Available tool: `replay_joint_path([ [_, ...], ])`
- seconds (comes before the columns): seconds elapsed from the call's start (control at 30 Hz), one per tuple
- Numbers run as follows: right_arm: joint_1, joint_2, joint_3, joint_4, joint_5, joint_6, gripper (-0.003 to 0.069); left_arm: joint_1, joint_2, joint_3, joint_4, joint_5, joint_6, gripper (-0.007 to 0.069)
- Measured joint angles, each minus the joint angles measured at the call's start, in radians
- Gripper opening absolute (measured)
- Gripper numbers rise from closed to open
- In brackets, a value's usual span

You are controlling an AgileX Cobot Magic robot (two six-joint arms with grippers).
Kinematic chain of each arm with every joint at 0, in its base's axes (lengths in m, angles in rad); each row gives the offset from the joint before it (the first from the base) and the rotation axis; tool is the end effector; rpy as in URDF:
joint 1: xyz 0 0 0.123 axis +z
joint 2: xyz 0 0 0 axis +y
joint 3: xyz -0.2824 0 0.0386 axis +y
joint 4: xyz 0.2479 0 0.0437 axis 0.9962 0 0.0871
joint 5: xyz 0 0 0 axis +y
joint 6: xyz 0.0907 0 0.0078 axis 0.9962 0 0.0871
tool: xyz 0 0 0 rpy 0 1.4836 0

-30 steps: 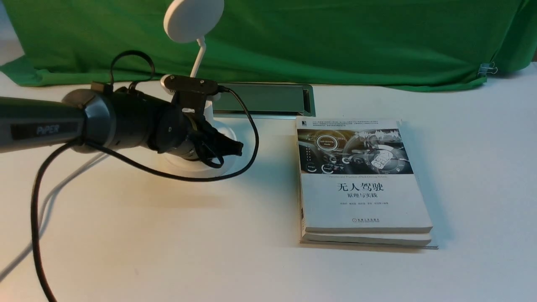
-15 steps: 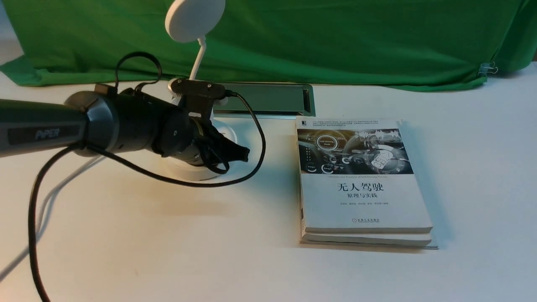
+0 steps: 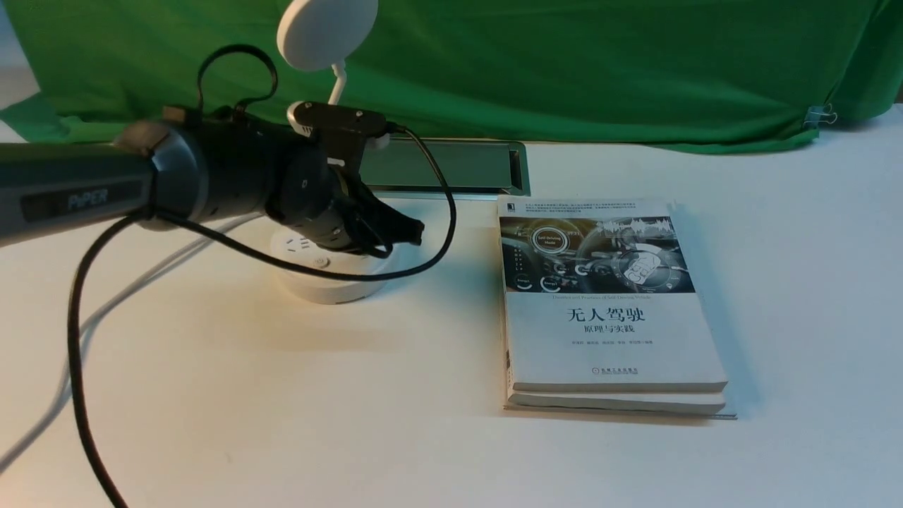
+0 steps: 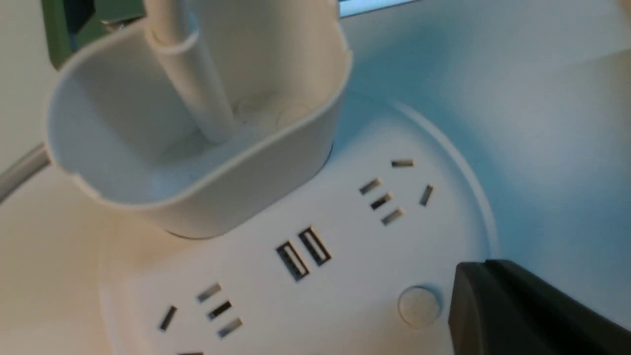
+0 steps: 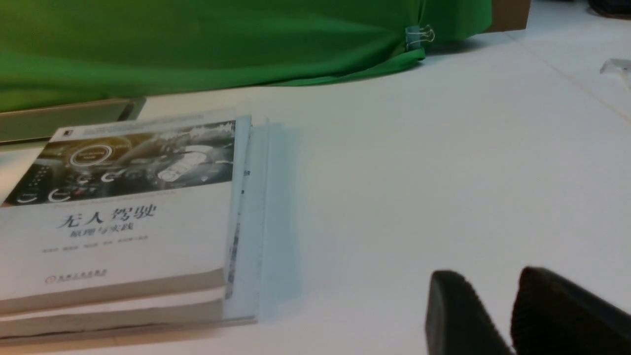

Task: Turn on the desk lamp on the white desktop with your hand.
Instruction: 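Press the power button on the lamp base to turn the lamp on with the left gripper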

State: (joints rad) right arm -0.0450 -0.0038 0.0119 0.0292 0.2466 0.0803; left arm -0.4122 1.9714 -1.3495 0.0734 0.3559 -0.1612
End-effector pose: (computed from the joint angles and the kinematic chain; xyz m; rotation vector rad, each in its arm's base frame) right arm 0.0554 -0.0018 0.1869 0.1282 1.7338 0.0529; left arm 0.3948 -0.1701 0.1883 0.3822 2.4397 -0.1879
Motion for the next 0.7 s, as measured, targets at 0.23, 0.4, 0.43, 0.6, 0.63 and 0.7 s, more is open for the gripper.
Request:
replay_joint_path([
  [0.23,0.000,0.000,0.000,0.000,0.001,0.000,0.0238,0.000,0.035,-0.003,0.012,0.000,-0.007,0.0000],
  [0.4,0.000,0.000,0.000,0.000,0.001,0.000,0.0238,0.000,0.033,-0.003,0.014,0.002,-0.014,0.0000],
  [0.43,0.000,0.000,0.000,0.000,0.001,0.000,0.0238,0.000,0.031,-0.003,0.022,0.002,-0.016,0.0000],
  [0.6,0.000,0.000,0.000,0.000,0.001,0.000,0.0238,0.000,0.014,-0.003,0.102,0.001,-0.066,0.0000],
  [0.63,0.000,0.000,0.000,0.000,0.001,0.000,0.0238,0.000,0.013,-0.003,0.115,0.001,-0.078,0.0000],
  [0.7,0.000,0.000,0.000,0.000,0.001,0.000,0.0238,0.000,0.013,-0.003,0.136,-0.006,-0.104,0.0000],
])
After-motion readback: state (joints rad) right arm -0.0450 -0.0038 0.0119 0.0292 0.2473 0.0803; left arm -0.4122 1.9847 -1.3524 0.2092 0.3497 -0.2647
